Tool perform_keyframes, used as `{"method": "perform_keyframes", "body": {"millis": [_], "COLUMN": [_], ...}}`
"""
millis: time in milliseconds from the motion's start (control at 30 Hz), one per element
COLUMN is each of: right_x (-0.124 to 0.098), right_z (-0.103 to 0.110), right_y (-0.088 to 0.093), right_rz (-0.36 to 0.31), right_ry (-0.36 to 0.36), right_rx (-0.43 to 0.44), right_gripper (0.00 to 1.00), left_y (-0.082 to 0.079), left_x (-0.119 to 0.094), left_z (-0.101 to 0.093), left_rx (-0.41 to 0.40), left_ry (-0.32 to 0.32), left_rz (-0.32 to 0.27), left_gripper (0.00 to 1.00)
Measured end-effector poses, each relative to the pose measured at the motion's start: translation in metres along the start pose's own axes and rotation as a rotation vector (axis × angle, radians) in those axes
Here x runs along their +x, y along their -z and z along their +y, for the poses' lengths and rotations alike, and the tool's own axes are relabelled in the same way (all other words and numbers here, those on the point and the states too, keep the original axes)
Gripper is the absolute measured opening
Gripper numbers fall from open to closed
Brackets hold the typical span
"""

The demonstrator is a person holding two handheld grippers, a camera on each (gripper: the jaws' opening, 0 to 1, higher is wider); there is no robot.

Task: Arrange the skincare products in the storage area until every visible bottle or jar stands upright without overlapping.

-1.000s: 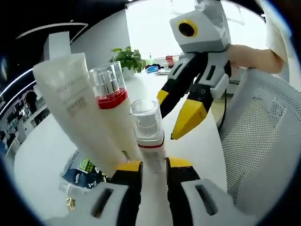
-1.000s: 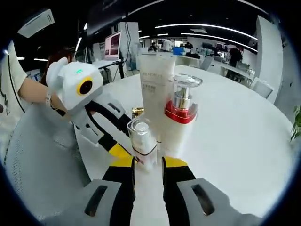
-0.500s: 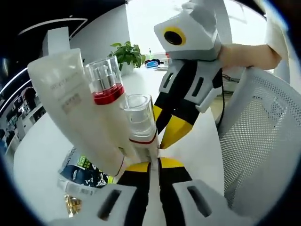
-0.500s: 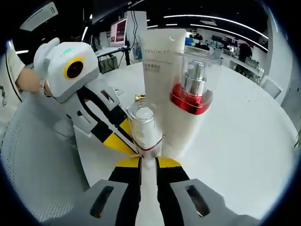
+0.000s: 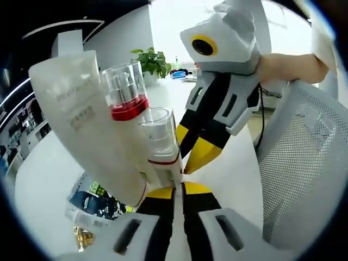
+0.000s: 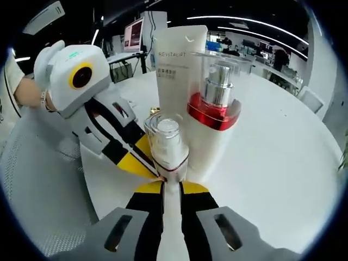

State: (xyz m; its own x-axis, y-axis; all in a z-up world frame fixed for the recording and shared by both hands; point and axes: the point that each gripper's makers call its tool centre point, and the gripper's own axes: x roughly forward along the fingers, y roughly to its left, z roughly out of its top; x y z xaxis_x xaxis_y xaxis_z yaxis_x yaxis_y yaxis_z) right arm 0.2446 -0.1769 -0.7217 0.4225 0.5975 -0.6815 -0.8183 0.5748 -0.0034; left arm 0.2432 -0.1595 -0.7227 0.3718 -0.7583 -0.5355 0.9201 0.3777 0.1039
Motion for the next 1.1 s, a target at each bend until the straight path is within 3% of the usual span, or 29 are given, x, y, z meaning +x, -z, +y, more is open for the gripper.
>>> {"method": "perform_keyframes", "body": {"millis": [667,1100], "right_x": [0.000,-0.016], "right_z": [-0.003,0.004], "right_y": [0.001,-0.013], "right_rz": [-0.005,-0.044], "right_ry": [0.017,0.030], "right_rx": [-0.005,-0.010], "right_gripper": [0.10,0.13], "left_y": [-0.003,-0.011], "left_x": [-0.002,-0.031], "left_z": [0.003,0.010], "left_rx": [0.009,0.010], "left_ry": [-0.017,-0.039], "left_rz": [-0.009,-0.014], "left_gripper": [0.03,0.07]}}
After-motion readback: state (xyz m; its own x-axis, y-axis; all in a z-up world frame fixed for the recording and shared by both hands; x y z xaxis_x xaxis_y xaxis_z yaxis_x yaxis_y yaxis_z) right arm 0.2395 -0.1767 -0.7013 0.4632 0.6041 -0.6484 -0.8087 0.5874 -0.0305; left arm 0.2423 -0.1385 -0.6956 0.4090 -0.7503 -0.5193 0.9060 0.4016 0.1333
